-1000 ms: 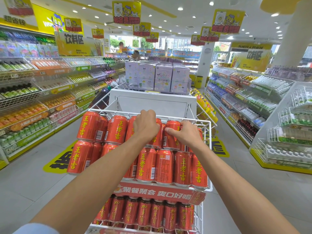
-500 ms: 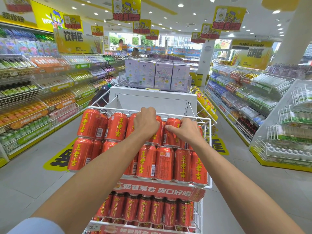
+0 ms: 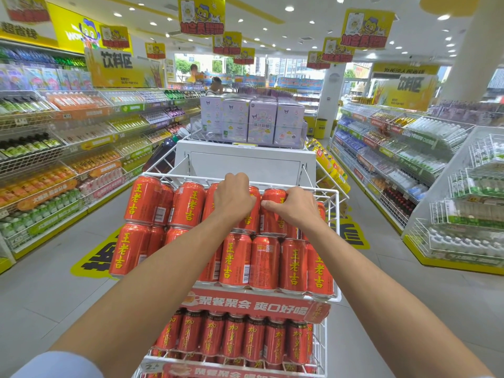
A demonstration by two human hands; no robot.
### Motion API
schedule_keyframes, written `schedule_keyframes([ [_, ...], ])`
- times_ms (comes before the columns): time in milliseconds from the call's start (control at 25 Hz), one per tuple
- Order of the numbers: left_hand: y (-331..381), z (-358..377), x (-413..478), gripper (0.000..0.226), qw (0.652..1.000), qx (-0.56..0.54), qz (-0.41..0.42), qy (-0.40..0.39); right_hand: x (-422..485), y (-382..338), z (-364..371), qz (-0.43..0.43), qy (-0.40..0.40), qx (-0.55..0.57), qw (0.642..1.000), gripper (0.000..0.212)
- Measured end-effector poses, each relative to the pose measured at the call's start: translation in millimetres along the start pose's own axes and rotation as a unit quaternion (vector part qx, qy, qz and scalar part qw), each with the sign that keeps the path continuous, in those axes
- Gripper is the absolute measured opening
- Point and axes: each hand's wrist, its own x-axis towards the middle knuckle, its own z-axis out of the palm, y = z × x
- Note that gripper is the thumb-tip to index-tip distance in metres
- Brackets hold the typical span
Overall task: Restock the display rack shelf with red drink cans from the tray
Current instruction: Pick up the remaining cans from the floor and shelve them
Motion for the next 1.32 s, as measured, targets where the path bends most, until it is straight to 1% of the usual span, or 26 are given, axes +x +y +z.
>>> schedule_keyframes([
  [160, -1, -2, 0, 0.026, 1.000, -0.004, -0.003, 0.003, 0, -6, 2, 0.004, 0.004, 0.008, 1.000, 0.064],
  [560, -4, -2, 2, 0.026, 1.000, -0.010, -0.003, 0.006, -2, -8, 1, 0.012, 0.001, 0.008, 1.000, 0.067],
  [960, -5, -4, 2, 0.025, 1.000, -0.016, -0.011, 0.009, -7, -15, -3, 0.024, 0.005, 0.023, 0.999, 0.062],
  [1200, -9, -3, 4, 0.032, 1.000, -0.017, -0.004, 0.018, -11, -22, -4, 0.035, 0.014, 0.025, 0.999, 0.060],
  [1320, -9, -2, 4, 0.027, 1.000, -0.010, 0.001, 0.023, -12, -22, -3, 0.037, 0.012, 0.017, 0.999, 0.060],
])
